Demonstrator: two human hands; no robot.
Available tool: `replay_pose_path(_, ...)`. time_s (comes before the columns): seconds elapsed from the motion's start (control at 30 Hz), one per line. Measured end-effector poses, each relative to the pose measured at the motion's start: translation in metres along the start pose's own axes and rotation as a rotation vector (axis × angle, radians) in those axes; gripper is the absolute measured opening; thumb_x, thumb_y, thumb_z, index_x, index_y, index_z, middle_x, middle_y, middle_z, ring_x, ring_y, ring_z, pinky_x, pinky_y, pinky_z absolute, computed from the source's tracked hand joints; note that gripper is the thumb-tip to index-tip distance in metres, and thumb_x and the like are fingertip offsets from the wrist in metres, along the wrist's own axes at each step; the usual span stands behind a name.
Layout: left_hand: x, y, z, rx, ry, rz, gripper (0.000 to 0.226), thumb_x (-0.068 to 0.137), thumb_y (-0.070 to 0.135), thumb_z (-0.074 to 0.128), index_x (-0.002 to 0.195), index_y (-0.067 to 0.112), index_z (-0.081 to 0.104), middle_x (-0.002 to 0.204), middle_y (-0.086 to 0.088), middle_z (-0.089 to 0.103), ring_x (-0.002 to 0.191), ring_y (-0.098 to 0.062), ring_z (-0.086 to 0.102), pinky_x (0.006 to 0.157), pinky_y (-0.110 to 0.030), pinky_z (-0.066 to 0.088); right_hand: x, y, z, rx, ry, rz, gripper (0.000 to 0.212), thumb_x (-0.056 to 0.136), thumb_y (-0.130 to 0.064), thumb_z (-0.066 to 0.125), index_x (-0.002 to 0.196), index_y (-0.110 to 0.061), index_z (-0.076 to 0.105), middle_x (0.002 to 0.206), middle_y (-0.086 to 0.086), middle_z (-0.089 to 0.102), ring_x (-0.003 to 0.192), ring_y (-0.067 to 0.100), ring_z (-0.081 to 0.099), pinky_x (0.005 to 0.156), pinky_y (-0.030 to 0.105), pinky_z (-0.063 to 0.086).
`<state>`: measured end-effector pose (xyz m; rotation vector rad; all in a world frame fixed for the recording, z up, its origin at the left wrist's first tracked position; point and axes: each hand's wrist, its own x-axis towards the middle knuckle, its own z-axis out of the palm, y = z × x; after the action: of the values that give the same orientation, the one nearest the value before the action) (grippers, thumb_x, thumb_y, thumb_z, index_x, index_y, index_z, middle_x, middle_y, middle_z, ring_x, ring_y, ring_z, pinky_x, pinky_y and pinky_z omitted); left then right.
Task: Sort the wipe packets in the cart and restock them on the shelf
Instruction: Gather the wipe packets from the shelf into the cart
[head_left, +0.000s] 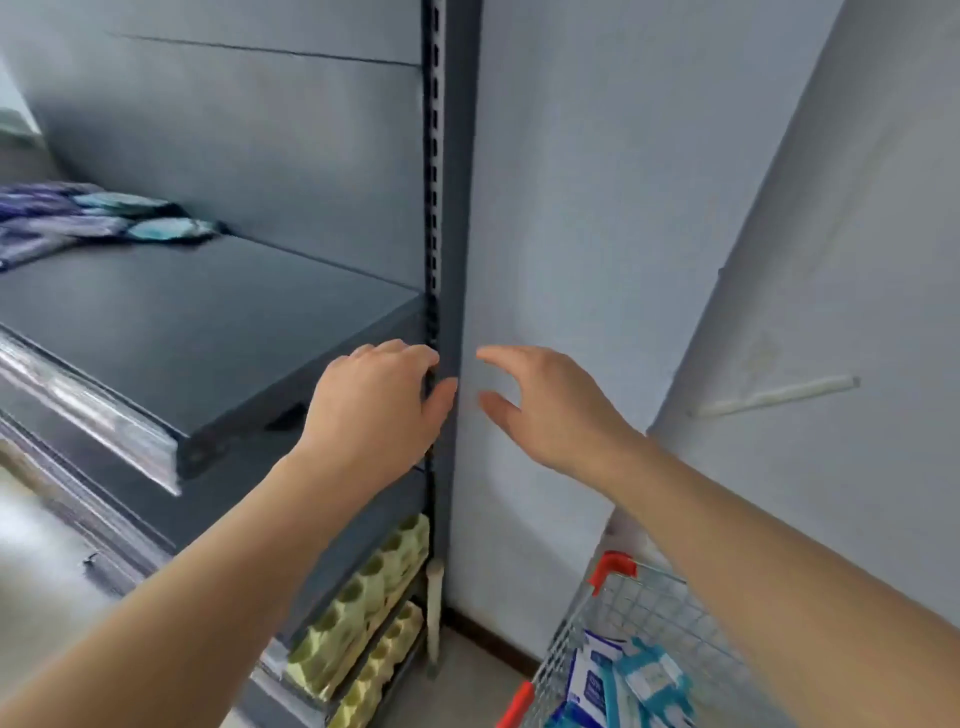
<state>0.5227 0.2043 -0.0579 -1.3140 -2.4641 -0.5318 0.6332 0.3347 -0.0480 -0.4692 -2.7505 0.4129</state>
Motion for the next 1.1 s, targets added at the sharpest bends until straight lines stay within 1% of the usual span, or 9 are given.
replay_pose_path(0.17, 0.006, -0.112, -0.079, 0.046, 0.121, -0.081, 0.039, 0.095, 0.046, 0.045, 0.124, 0.023, 0.059, 0.117, 0.003, 0.063, 0.108, -0.022, 0.057, 0.084, -0.031, 0.04, 0.075, -0.12, 0.004, 0.052, 0.057, -0.093, 0.048, 0.095, -0.032, 0.054, 0.141, -0.021, 0.045, 0.141, -0.003, 0.051, 0.122, 0.017, 0.051, 0.102, 0.03, 0.04)
replay_pose_path(0.33, 0.011, -0.233, -0.136, 0.117, 0.118, -0.159, 0.04, 0.094, 0.047, 0.046, 0.126, 0.025, 0.058, 0.121, 0.004, 0.064, 0.112, -0.022, 0.056, 0.087, -0.032, 0.041, 0.146, -0.226, 0.033, 0.064, 0.066, -0.11, 0.046, 0.095, -0.033, 0.052, 0.14, -0.021, 0.047, 0.138, -0.002, 0.054, 0.112, 0.021, 0.056, 0.097, 0.03, 0.041)
replay_pose_path(0.43, 0.016, -0.298, -0.154, 0.14, 0.088, -0.203, 0.039, 0.094, 0.047, 0.046, 0.125, 0.026, 0.058, 0.12, 0.003, 0.065, 0.112, -0.022, 0.057, 0.087, -0.033, 0.045, 0.186, -0.275, 0.053, 0.08, 0.063, -0.091, 0.044, 0.095, -0.032, 0.052, 0.139, -0.022, 0.048, 0.138, -0.002, 0.054, 0.117, 0.021, 0.053, 0.099, 0.032, 0.041)
replay_pose_path(0.5, 0.022, -0.335, -0.16, 0.141, 0.06, -0.239, 0.038, 0.093, 0.046, 0.046, 0.124, 0.026, 0.059, 0.118, 0.001, 0.065, 0.11, -0.024, 0.058, 0.086, -0.034, 0.047, 0.213, -0.298, 0.066, 0.085, 0.059, -0.062, 0.043, 0.094, -0.032, 0.052, 0.137, -0.025, 0.049, 0.132, 0.0, 0.058, 0.115, 0.022, 0.054, 0.096, 0.035, 0.044)
replay_pose_path(0.67, 0.049, -0.42, -0.156, 0.148, -0.001, -0.311, 0.035, 0.093, 0.044, 0.049, 0.116, 0.021, 0.061, 0.112, -0.003, 0.066, 0.102, -0.028, 0.06, 0.079, -0.035, 0.049, 0.284, -0.324, 0.1, 0.077, 0.046, -0.011, 0.04, 0.092, -0.03, 0.054, 0.131, -0.023, 0.056, 0.125, 0.0, 0.063, 0.106, 0.023, 0.057, 0.086, 0.029, 0.045)
replay_pose_path(0.77, 0.073, -0.464, -0.147, 0.133, -0.033, -0.345, 0.037, 0.093, 0.044, 0.049, 0.118, 0.02, 0.061, 0.117, -0.005, 0.064, 0.106, -0.03, 0.059, 0.081, -0.036, 0.049, 0.327, -0.326, 0.119, 0.057, 0.03, 0.004, 0.037, 0.091, -0.029, 0.054, 0.126, -0.021, 0.06, 0.12, 0.002, 0.065, 0.09, 0.021, 0.054, 0.075, 0.026, 0.041)
replay_pose_path(0.8, 0.083, -0.477, -0.143, 0.127, -0.043, -0.346, 0.036, 0.093, 0.043, 0.049, 0.118, 0.02, 0.061, 0.118, -0.006, 0.063, 0.107, -0.031, 0.059, 0.082, -0.037, 0.049, 0.341, -0.325, 0.125, 0.05, 0.021, 0.017, 0.037, 0.091, -0.029, 0.054, 0.127, -0.021, 0.059, 0.121, 0.002, 0.064, 0.092, 0.022, 0.054, 0.077, 0.027, 0.042)
replay_pose_path(0.9, 0.113, -0.514, -0.128, 0.118, -0.079, -0.328, 0.037, 0.092, 0.042, 0.051, 0.121, 0.02, 0.059, 0.122, -0.007, 0.062, 0.109, -0.031, 0.058, 0.082, -0.037, 0.05, 0.383, -0.322, 0.144, 0.044, -0.003, 0.066, 0.041, 0.091, -0.032, 0.054, 0.13, -0.021, 0.057, 0.13, 0.002, 0.06, 0.114, 0.025, 0.056, 0.091, 0.033, 0.047)
replay_pose_path(1.1, 0.17, -0.573, -0.096, 0.105, -0.225, -0.252, 0.05, 0.093, 0.046, 0.05, 0.139, 0.028, 0.044, 0.139, -0.002, 0.051, 0.121, -0.027, 0.052, 0.095, -0.041, 0.046, 0.463, -0.301, 0.185, 0.054, -0.117, 0.173, 0.05, 0.092, -0.034, 0.056, 0.138, -0.018, 0.049, 0.143, 0.0, 0.049, 0.128, 0.021, 0.048, 0.103, 0.031, 0.039)
